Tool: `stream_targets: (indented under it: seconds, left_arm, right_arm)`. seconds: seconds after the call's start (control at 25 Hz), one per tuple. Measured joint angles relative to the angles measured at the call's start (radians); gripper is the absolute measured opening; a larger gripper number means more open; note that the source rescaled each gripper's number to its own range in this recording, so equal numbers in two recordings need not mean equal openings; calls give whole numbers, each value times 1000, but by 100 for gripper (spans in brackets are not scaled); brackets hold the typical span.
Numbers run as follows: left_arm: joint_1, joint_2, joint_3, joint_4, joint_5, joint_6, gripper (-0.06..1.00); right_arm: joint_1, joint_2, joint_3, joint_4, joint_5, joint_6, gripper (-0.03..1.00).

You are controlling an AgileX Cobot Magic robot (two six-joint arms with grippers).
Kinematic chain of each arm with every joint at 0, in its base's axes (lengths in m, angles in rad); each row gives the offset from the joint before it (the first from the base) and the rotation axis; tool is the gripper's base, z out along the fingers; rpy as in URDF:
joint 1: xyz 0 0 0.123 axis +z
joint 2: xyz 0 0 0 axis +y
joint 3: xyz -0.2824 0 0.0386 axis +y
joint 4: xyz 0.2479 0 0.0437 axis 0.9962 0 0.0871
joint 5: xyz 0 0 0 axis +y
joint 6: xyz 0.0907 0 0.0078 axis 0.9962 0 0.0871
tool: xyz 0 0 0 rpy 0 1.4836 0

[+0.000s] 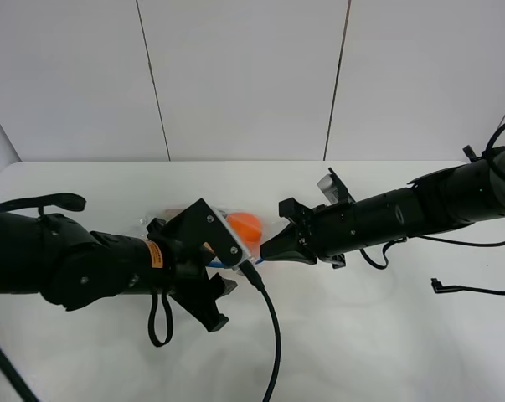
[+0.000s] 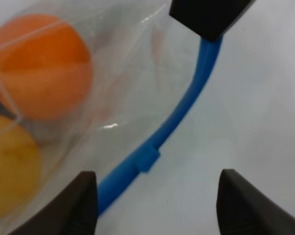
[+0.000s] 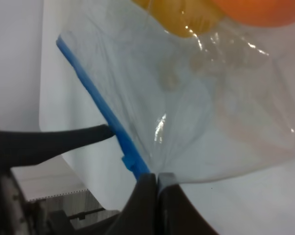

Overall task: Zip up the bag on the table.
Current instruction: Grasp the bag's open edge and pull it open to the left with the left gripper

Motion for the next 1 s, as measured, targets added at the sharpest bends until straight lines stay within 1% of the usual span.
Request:
stream_targets:
  seconds: [0.12,0.36,0.44,0.52,0.64,0.8,0.88,0.92,1.0]
  left_arm:
    - [0,34,-22,0,-23,3,100]
    - [0,57,-59,0,-24,51,100]
    - [0,57,-60,0,-22,52,97]
    - [0,57,-60,0,-12,53,87]
    - [0,57,-60,0,-3,54,65]
    - [0,57,-60,0,7,54,37]
    - [0,65,-60,0,9,58,17]
    - [0,70,-60,0,10,64,9]
    - [-2,85,-60,1,11,78,2]
  right_arm:
    - [0,0,0,-6,17,0,0]
    - [0,0,0,-9,20,0,0]
    - [0,0,0,-9,20,0,0]
    - [0,0,0,-9,20,0,0]
    - [0,0,0,-10,20,0,0]
    - [0,0,0,-10,20,0,0]
    - [0,0,0,-10,20,0,0]
    - [0,0,0,-10,20,0,0]
    - [0,0,0,-10,20,0,0]
